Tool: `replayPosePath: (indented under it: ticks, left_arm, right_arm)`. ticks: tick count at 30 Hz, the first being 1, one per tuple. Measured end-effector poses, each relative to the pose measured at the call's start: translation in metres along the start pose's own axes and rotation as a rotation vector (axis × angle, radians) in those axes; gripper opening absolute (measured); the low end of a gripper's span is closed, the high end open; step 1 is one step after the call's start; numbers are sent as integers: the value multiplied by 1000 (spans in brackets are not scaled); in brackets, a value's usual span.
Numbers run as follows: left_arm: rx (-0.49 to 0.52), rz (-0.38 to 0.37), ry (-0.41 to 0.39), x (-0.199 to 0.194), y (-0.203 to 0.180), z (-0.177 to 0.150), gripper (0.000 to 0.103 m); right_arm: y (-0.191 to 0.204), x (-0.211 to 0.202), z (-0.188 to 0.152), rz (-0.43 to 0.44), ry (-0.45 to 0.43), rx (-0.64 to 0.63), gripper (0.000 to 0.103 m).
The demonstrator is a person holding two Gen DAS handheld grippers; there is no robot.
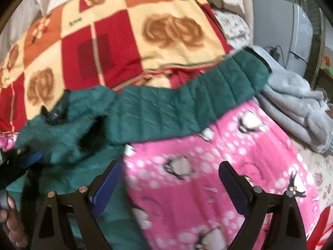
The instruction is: Fold large clothes
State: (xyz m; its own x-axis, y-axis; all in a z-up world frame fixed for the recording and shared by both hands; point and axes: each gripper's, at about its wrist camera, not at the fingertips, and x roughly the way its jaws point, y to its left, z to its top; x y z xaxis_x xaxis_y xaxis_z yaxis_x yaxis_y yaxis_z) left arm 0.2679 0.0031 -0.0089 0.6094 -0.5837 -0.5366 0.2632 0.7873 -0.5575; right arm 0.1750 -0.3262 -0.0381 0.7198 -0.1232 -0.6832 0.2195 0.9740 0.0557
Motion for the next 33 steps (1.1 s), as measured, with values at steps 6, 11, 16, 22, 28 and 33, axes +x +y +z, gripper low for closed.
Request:
replayPosePath:
  ticks: [6, 11, 16, 22, 28, 33]
  left_arm:
    - [-124, 279, -180, -49, 98, 34, 57]
    - [-113, 401, -180, -42, 130, 50, 57]
    - [-131, 423, -145, -23, 144, 54, 57]
    - [-131, 495, -76, -8, 160, 44, 57]
    - [-97, 539, -37, 3, 160, 36, 57]
    - [-106, 530, -16, 0, 158, 37, 57]
  right_arm:
    - [86, 7, 20, 150, -73, -113, 94]
    - [175, 42, 30, 288, -92, -266, 85]
    - [205, 103, 38, 383, 48, -289, 82]
    - [184, 152, 32, 295, 213, -264, 80]
    - [155, 181, 25, 301, 279, -229, 79]
    - [159, 184, 23, 313, 283, -231, 80]
